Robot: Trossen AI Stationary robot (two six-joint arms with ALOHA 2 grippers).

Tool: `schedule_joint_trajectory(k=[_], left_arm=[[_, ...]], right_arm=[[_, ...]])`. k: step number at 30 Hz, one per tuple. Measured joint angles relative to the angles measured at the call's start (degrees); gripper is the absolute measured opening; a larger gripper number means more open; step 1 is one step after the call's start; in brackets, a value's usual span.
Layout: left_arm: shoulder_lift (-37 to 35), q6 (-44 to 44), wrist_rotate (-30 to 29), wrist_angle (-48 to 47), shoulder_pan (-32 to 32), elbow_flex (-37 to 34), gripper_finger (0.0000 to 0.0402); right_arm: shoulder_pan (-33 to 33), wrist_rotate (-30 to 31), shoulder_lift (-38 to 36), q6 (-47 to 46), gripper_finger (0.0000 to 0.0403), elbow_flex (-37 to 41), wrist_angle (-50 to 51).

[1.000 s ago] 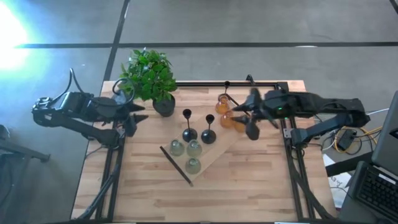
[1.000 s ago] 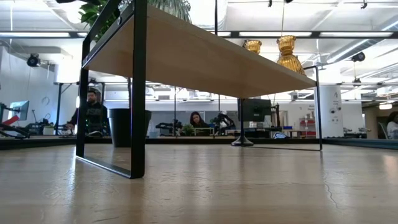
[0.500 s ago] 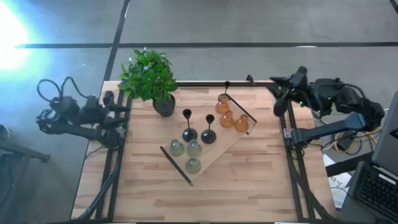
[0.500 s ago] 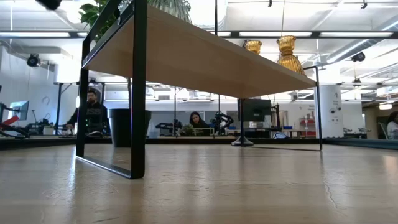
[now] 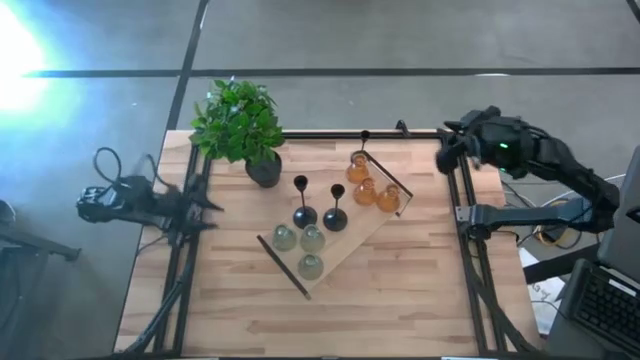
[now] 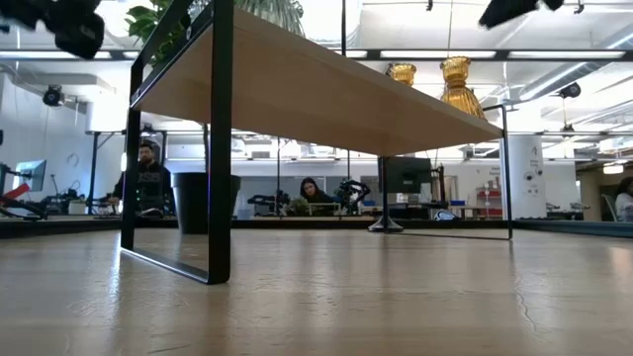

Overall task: Pick & Place candle stick holders
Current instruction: Put the black candle holder on the shelf

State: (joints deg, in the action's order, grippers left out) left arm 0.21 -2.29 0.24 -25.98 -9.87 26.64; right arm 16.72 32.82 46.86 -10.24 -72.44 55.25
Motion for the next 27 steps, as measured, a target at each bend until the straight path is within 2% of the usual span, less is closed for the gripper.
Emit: schedule_joint_trajectory(k=[2, 6, 11, 15, 19, 21, 24, 27], left_arm=[[-0.04, 2.17, 3.96, -1.55, -0.04, -0.71, 0.0193], [0.92, -1.02, 6.57, 2.74, -0.03, -0.83, 0.0193], [1.43, 3.88, 4.9, 3.47, -0.04, -3.45, 0.0193], [1.31, 3.7, 4.78, 8.21, 0.01, -8.47, 0.0193], [1.0, 3.23, 4.73, 17.69, 0.01, -14.33, 0.0193], [0.96, 2.58, 4.4, 22.05, 0.01, -16.84, 0.0193], [0.92, 0.07, 2.27, 24.46, 0.01, -19.01, 0.0193], [0.92, -2.86, 0.51, 24.07, 0.01, -20.3, 0.0193]], right_arm=[[3.21, -2.68, 1.26, 1.36, 0.0101, 1.89, -2.67], [9.81, -9.71, 3.57, 4.69, 0.0092, 5.97, -10.9], [20.15, -17.55, 6.71, 9.42, 0.0092, 11.94, -25.18], [31.57, -35.23, 9.26, 11.35, 0.0091, 15.38, -33.28], [40.47, -53.8, 12.56, 16.99, 0.008, 16.13, -34.54], [43.38, -60.5, 14.32, 19.86, 0.0073, 16.04, -34.54], [45.58, -64.75, 17.72, 22.83, 0.0063, 15.43, -34.56], [46.34, -65.43, 21.31, 25.31, 0.0056, 14.74, -34.67]])
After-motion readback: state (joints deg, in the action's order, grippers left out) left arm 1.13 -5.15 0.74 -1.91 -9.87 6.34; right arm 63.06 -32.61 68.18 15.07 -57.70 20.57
